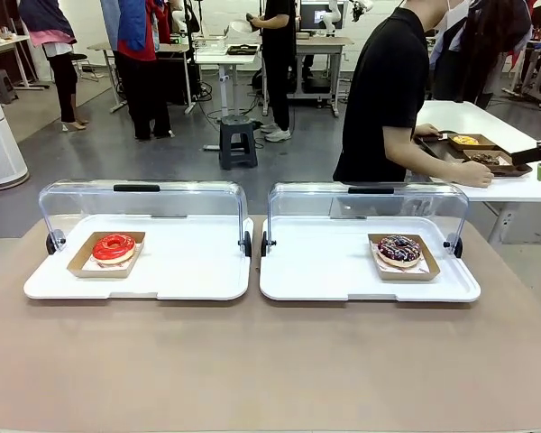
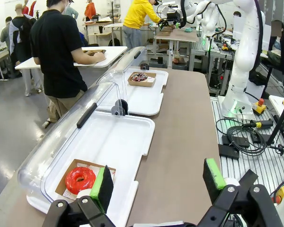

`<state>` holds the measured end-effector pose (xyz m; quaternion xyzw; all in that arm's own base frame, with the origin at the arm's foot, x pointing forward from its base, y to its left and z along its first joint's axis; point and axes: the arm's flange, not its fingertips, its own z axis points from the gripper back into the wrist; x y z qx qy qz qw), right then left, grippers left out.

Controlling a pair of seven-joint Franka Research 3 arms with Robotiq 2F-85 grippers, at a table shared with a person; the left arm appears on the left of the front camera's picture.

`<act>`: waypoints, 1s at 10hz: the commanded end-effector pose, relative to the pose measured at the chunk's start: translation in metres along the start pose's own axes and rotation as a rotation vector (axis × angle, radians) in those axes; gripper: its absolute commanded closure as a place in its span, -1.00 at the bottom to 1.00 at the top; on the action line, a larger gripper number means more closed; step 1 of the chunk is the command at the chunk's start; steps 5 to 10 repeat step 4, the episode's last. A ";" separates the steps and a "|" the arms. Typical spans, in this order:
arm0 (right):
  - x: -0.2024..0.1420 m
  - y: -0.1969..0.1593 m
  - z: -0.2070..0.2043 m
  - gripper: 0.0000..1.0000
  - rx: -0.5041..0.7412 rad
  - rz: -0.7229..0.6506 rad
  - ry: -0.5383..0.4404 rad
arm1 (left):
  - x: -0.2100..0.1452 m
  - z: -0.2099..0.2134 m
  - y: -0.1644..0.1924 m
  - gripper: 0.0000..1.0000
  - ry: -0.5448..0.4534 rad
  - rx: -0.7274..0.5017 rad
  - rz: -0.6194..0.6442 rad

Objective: Provide the desired donut to the person.
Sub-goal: Place the picked Paper togo box onto the Handle tray extended by the person.

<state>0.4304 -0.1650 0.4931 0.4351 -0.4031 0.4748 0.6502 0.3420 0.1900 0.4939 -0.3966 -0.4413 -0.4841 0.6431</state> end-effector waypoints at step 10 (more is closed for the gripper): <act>-0.001 0.000 0.000 -1.00 0.007 -0.010 -0.008 | 0.001 0.001 -0.001 -1.00 -0.021 0.002 -0.016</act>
